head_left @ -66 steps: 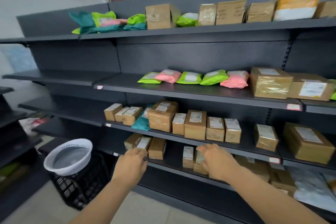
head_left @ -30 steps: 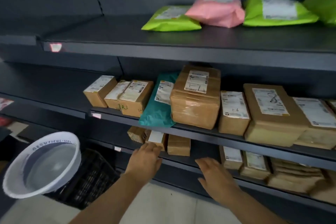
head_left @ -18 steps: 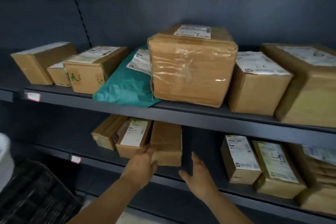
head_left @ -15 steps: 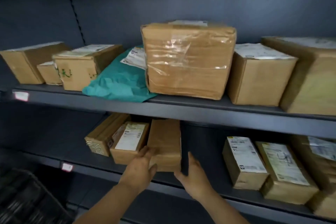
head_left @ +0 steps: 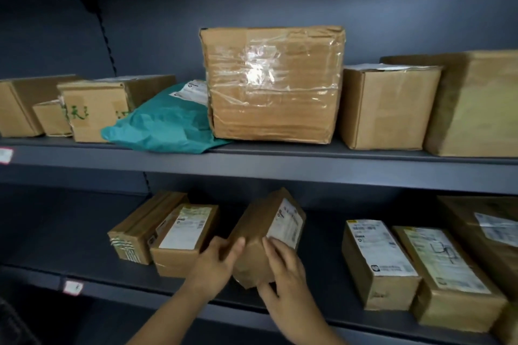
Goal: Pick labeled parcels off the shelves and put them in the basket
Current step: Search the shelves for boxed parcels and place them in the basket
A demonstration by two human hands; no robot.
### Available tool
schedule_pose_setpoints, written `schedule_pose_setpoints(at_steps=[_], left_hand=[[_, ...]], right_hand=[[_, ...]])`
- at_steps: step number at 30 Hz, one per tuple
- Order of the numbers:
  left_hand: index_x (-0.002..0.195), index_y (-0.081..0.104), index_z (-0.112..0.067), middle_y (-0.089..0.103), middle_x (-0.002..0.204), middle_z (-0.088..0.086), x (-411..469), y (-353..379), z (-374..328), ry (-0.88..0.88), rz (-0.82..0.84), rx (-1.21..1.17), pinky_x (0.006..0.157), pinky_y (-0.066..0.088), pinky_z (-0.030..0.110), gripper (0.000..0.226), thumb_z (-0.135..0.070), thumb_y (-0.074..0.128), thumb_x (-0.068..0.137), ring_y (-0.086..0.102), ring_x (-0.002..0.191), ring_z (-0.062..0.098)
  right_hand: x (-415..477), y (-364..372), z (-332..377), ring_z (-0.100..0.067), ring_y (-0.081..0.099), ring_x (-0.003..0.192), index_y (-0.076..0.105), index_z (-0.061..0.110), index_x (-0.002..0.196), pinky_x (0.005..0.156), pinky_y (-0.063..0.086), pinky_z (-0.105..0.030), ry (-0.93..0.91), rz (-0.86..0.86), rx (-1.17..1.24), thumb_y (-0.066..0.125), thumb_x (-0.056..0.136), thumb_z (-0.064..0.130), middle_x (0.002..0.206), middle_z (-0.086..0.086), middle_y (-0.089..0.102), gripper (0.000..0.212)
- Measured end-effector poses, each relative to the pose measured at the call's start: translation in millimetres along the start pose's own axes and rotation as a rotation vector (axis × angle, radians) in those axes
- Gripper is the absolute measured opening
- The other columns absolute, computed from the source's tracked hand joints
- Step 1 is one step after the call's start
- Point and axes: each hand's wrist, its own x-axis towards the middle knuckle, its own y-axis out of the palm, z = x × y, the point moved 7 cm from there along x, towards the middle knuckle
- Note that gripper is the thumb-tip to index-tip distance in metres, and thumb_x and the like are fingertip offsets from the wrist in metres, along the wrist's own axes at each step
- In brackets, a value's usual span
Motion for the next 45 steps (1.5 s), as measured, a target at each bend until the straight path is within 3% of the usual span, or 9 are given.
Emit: schedule_pose_setpoints(at_steps=[5, 10, 19, 22, 27, 32, 35, 40, 45], left_hand=[[0.086, 0.064, -0.021, 0.064, 0.091, -0.001, -0.7, 9.0, -9.8, 0.000, 0.101, 0.143, 0.078, 0.041, 0.024, 0.067, -0.068, 0.016, 0.089, 0.057, 0.082, 0.010], [0.110, 0.055, -0.025, 0.064, 0.102, 0.001, 11.7, 21.2, -0.1, -0.002, 0.063, -0.261, 0.093, 0.050, 0.039, 0.032, -0.045, 0.032, 0.099, 0.061, 0.099, 0.018], [0.105, 0.056, -0.024, 0.066, 0.101, 0.008, 14.9, 28.8, -8.2, 0.021, 0.060, -0.259, 0.088, 0.053, 0.040, 0.029, -0.041, 0.032, 0.100, 0.063, 0.095, 0.020], [0.102, 0.060, -0.025, 0.068, 0.098, 0.006, 6.6, 46.7, -19.7, 0.058, 0.108, -0.284, 0.085, 0.054, 0.041, 0.033, -0.044, 0.033, 0.099, 0.065, 0.091, 0.019], [0.109, 0.062, -0.021, 0.067, 0.106, 0.008, -9.6, 87.6, -54.1, 0.113, 0.209, -0.230, 0.089, 0.052, 0.039, 0.041, -0.047, 0.032, 0.098, 0.063, 0.098, 0.021], [0.118, 0.061, -0.019, 0.063, 0.118, 0.003, -24.6, 63.2, -66.6, 0.344, -0.015, 0.087, 0.091, 0.047, 0.030, 0.040, -0.044, 0.036, 0.099, 0.057, 0.107, 0.017], [0.136, 0.047, -0.027, 0.047, 0.138, -0.007, -25.6, 11.6, -54.6, 0.454, -0.307, 0.343, 0.099, 0.041, 0.026, 0.042, -0.043, 0.038, 0.098, 0.041, 0.127, 0.011], [0.144, 0.030, -0.028, 0.027, 0.151, 0.003, 5.3, -56.9, 9.9, 0.152, -0.409, 0.633, 0.109, 0.030, 0.039, 0.056, -0.053, 0.036, 0.095, 0.025, 0.136, 0.029], [0.141, 0.029, -0.038, 0.002, 0.156, 0.006, 25.8, -49.1, 56.9, -0.049, -0.243, 0.547, 0.110, 0.025, 0.047, 0.068, -0.070, 0.041, 0.083, 0.004, 0.140, 0.039]], right_hand=[[4.6, 0.7, 19.0, 0.002, -0.015, 0.136, 0.022, 0.032, 0.148, 0.116, -0.003, -0.022, -0.192, 0.103, -0.204, 0.035, 0.095, 0.034, 0.145, 0.031, 0.010, 0.055], [5.6, -2.5, 16.9, 0.022, 0.002, 0.128, 0.048, 0.027, 0.134, 0.114, 0.010, -0.011, -0.203, -0.004, -0.108, 0.045, 0.092, 0.003, 0.135, 0.030, 0.024, 0.048], [4.1, -17.8, 8.9, -0.002, 0.024, 0.137, 0.038, 0.024, 0.141, 0.110, 0.020, -0.014, -0.161, -0.024, -0.256, 0.050, 0.091, 0.005, 0.150, 0.012, 0.025, 0.055], [-2.8, -30.5, 3.1, -0.014, 0.044, 0.126, 0.045, 0.026, 0.138, 0.107, 0.037, -0.030, -0.145, -0.079, -0.398, 0.058, 0.088, 0.019, 0.138, 0.006, 0.043, 0.052], [-7.4, -59.1, -17.0, -0.020, 0.065, 0.082, 0.073, 0.029, 0.101, 0.068, 0.058, -0.033, -0.014, -0.131, -0.647, 0.090, 0.047, 0.034, 0.095, -0.001, 0.065, 0.057], [-13.7, -76.7, -25.3, -0.023, 0.034, 0.133, 0.037, 0.031, 0.142, 0.111, 0.030, -0.033, 0.060, -0.105, -0.702, 0.057, 0.091, 0.032, 0.148, -0.001, 0.032, 0.055], [-9.7, -73.5, -15.0, -0.025, 0.027, 0.137, 0.034, 0.033, 0.143, 0.115, 0.021, -0.034, 0.062, -0.113, -0.720, 0.050, 0.094, 0.036, 0.152, 0.002, 0.023, 0.051], [-5.9, -50.3, 17.4, -0.026, 0.066, 0.097, 0.073, 0.022, 0.100, 0.084, 0.055, -0.045, -0.046, -0.216, -0.697, 0.087, 0.057, 0.035, 0.108, -0.005, 0.067, 0.047], [5.3, -10.9, 40.6, -0.022, 0.069, 0.096, 0.075, 0.021, 0.091, 0.085, 0.053, -0.041, -0.213, -0.161, -0.720, 0.093, 0.040, 0.033, 0.101, -0.003, 0.070, 0.056]])
